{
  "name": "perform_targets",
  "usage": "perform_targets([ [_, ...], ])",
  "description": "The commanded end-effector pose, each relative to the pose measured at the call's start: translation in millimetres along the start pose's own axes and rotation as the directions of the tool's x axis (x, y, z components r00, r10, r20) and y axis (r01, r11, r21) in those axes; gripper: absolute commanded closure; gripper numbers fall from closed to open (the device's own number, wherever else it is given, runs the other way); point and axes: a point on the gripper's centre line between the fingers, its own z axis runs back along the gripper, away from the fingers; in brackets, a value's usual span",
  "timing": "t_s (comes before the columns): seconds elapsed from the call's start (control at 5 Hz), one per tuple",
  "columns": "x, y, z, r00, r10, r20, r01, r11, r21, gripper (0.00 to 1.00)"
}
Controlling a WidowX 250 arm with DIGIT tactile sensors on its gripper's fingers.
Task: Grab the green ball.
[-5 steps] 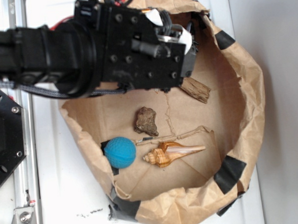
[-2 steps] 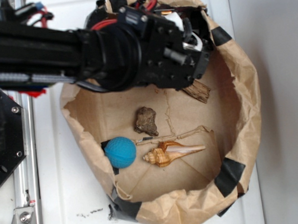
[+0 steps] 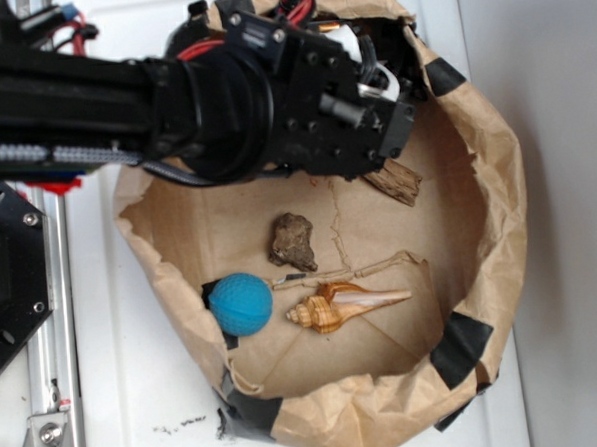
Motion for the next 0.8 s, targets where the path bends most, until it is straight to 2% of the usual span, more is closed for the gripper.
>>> perform_targets([
  [0.0,5,2,24,0.991,-0.115,-0.074,0.109,0.991,-0.083,1.00],
  [0.2,1,-5,59,0.903,-0.346,-0.253,0.305,0.933,-0.190,1.00],
  [0.4,-8,-17,120,0.746,-0.559,-0.362,0.432,0.820,-0.376,1.00],
  [0.6,-14,-10,155,0.535,-0.738,-0.410,0.534,0.672,-0.513,1.00],
])
